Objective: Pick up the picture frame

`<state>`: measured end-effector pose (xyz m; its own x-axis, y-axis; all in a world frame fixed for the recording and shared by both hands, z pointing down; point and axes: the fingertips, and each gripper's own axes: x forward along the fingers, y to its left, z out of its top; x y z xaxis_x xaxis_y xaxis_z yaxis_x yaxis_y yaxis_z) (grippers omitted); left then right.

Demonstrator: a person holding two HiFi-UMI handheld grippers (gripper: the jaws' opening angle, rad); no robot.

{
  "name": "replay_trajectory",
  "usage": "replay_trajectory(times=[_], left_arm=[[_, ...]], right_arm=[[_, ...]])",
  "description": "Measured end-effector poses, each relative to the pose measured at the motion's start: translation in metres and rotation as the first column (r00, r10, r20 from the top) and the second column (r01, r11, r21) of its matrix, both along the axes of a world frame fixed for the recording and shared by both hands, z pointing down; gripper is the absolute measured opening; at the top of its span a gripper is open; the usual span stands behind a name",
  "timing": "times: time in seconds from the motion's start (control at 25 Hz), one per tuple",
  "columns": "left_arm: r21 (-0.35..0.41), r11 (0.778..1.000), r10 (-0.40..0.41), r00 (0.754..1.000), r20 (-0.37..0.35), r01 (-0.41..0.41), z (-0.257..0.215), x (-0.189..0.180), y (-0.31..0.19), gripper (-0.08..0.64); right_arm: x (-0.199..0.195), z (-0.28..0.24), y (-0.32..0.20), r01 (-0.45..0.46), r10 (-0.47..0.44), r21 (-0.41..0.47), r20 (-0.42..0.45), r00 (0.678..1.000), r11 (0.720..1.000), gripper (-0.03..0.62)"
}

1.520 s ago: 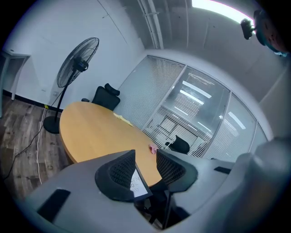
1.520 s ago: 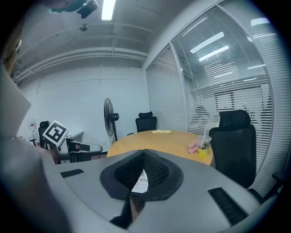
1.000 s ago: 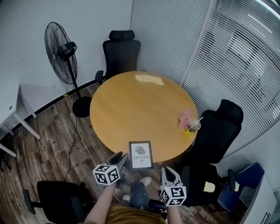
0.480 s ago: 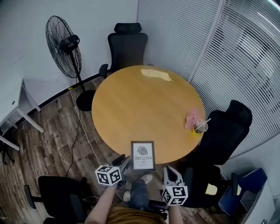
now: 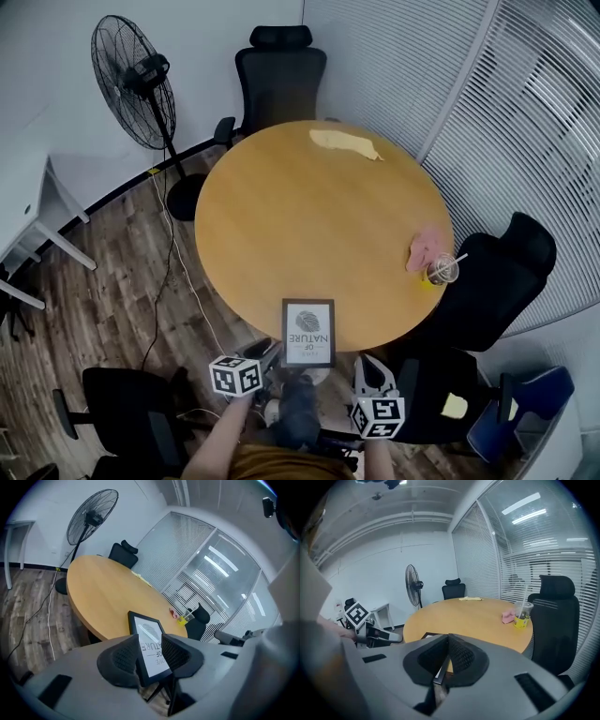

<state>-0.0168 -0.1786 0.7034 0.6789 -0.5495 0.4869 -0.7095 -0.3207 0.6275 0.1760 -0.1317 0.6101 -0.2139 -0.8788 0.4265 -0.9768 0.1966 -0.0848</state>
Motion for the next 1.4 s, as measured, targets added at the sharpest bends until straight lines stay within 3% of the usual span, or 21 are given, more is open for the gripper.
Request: replay_trajectory(times=[0.48,0.72,1.24,1.4], left_arm=[[-0.189,0.979,0.075,0.997,-0.007,-0.075,0.055,0.018,0.011,0.198],[-0.232,0.968,0.092,0.996,-0.009,-0.091,0.068,0.024,0.010,0.199],[-0.383,0.904,0.116,0.971,-0.208,-0.190,0.083,0.051,0.022,0.208],[-0.421,0.889,0.084,0.969,-0.231,-0.178,0.087,0.049,0.024,0.151]], right_arm=[[0.011,0.032,-0.020,0.007,-0.007,-0.080,0.012,1.000,0.997,0.012],[0.017,0.043,-0.030,0.009,-0.008,-0.107,0.012,1.000,0.994,0.012],[0.025,0.061,-0.046,0.009,-0.002,-0.148,0.046,0.999,0.989,0.012],[0.027,0.063,-0.045,0.006,0.002,-0.154,0.048,0.999,0.988,0.012]])
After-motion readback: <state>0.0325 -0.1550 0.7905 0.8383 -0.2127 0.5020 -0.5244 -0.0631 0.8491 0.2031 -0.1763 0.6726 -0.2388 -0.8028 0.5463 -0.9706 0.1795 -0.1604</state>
